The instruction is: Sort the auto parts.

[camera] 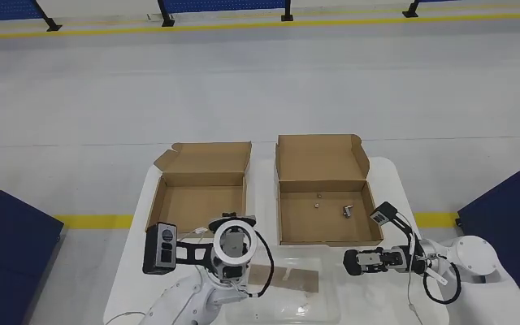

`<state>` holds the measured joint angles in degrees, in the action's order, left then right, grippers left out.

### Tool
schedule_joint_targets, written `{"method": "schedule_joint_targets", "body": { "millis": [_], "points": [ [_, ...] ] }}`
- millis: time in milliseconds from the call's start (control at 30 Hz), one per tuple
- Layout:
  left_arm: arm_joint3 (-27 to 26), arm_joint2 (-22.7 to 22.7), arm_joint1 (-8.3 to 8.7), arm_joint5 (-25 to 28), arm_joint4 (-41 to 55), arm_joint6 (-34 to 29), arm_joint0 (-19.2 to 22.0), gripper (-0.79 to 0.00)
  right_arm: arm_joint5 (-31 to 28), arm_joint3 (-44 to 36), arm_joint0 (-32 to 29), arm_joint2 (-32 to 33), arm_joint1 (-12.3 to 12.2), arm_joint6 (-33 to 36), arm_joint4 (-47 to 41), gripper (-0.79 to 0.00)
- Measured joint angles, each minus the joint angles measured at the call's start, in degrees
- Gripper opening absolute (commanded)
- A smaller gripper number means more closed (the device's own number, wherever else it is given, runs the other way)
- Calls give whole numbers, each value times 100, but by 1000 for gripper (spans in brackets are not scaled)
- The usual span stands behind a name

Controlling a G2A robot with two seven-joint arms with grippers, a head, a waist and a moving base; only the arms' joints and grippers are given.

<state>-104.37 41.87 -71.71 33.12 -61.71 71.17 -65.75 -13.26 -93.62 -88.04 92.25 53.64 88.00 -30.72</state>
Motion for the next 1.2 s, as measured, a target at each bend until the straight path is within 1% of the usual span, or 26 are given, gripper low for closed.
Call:
{"method": "schedule_joint_targets", "body": {
  "millis": [400,467,600,700,833,1100,1200],
  "points": [
    [-24,4,-8,-3,59,-30,-19,-785,0,0,0,0,0,0,0,0],
    [-122,27,-22,-9,253,-126,-91,-785,0,0,0,0,0,0,0,0],
    [-283,102,-70,184,843,-181,-224,-785,0,0,0,0,0,0,0,0],
    [-335,138,-104,282,1040,-281,-273,-785,0,0,0,0,0,0,0,0],
    [-338,211,-138,352,1009,-355,-322,-785,0,0,0,0,0,0,0,0],
    [-341,224,-139,341,1001,-366,-328,-785,0,0,0,0,0,0,0,0],
    [-342,401,-129,176,901,-666,-396,-785,0,0,0,0,0,0,0,0]
  ]
}}
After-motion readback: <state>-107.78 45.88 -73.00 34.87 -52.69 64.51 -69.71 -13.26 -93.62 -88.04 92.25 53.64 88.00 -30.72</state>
